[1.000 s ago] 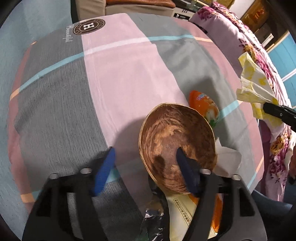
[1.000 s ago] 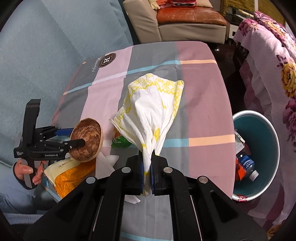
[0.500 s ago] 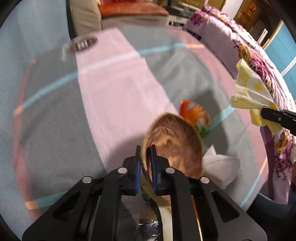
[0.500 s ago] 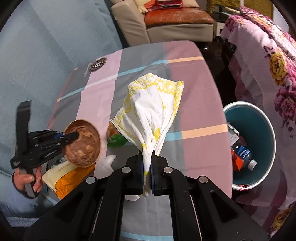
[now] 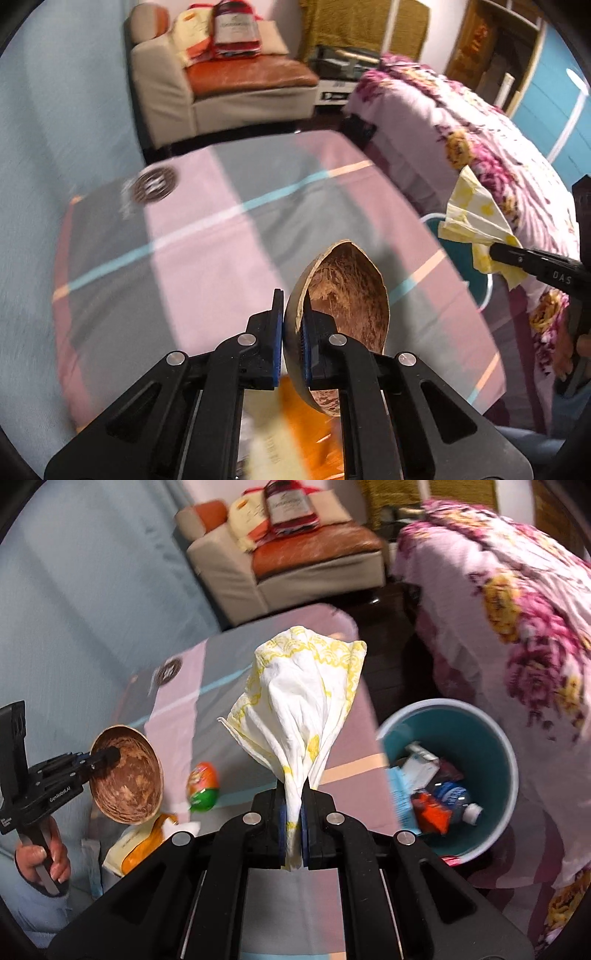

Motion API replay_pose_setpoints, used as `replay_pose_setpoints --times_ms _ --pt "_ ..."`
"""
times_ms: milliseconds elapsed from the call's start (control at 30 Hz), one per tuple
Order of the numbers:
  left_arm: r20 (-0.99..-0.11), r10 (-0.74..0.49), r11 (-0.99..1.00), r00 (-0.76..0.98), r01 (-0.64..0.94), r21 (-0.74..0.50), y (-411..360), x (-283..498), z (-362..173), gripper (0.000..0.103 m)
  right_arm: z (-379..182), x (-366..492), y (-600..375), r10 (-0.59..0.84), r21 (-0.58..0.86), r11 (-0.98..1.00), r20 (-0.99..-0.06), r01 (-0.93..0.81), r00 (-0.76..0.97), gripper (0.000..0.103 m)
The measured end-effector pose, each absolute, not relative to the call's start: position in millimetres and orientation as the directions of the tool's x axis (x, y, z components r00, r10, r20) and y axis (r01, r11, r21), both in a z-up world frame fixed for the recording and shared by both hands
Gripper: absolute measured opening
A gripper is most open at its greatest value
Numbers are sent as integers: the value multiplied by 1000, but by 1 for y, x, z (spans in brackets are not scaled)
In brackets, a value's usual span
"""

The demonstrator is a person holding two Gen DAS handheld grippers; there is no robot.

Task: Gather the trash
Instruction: 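Carry shell and tissue over the bin and open the left tool to drop the shell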

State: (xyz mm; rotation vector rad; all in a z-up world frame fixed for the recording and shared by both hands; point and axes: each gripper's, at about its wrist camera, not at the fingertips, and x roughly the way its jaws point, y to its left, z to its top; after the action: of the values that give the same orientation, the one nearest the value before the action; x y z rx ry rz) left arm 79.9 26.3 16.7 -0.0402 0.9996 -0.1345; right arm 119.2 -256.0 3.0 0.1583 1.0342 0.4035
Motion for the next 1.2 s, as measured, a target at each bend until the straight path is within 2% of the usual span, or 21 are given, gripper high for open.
replay_pose_setpoints --times_ms 267,600,1200 --pt "-835 -244 963 493 223 -150 -82 132 11 9 3 118 -354 316 314 944 -788 -96 529 5" --pt "-883 -267 931 387 341 -132 -191 169 -30 9 -25 121 -408 282 340 940 -803 14 525 6" --pt "-914 -282 908 290 388 -157 -244 210 -74 11 -56 144 -434 260 335 938 -842 82 472 6"
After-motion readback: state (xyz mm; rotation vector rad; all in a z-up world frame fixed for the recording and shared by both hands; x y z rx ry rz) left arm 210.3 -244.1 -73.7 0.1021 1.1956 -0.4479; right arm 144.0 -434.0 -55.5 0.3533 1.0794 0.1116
